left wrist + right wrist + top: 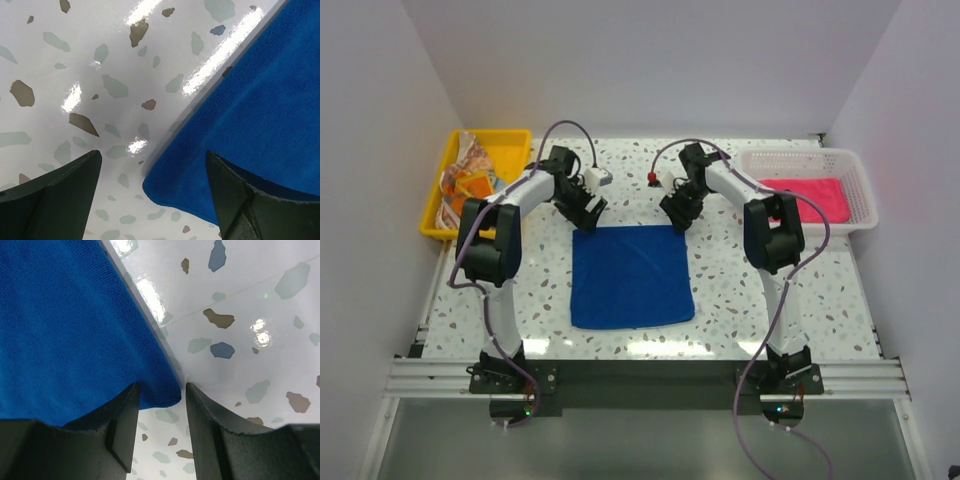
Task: Fold and stack the towels
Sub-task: Fold the towel
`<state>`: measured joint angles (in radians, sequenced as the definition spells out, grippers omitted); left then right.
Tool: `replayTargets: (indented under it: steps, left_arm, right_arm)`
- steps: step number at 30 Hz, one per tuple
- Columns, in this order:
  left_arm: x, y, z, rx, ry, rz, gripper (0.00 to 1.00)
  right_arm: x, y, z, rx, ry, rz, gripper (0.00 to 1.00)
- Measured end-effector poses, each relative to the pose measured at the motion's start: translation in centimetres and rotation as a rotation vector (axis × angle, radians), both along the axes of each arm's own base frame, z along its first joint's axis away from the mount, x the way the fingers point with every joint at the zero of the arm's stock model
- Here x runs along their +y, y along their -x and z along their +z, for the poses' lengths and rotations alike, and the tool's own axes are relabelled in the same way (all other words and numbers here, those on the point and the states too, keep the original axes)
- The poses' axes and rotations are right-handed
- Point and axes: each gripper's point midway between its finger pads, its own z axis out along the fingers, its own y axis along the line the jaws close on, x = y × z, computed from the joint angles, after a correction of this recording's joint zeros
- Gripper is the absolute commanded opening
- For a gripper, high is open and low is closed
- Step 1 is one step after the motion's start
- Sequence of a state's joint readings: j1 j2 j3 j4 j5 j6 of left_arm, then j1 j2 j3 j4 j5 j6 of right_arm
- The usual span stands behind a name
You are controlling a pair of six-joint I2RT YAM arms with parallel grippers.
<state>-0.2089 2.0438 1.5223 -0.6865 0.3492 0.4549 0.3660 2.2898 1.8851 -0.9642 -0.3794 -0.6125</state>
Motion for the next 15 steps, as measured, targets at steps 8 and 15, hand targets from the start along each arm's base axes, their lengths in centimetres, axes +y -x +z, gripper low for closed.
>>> replayTargets:
  steps: [8,15]
  left_arm:
    - [0.26,0.7,-0.99,0.041,-0.019,-0.027,0.81]
    - [0.37,0.86,-1.08,0.049,-0.027,-0.046,0.7]
  right_arm:
    - [0.38,-0.33,-0.17,0.008,-0.011,0.019,0.34]
    - [0.31,-0.38,-0.45,0.01,0.001,0.032,0.0]
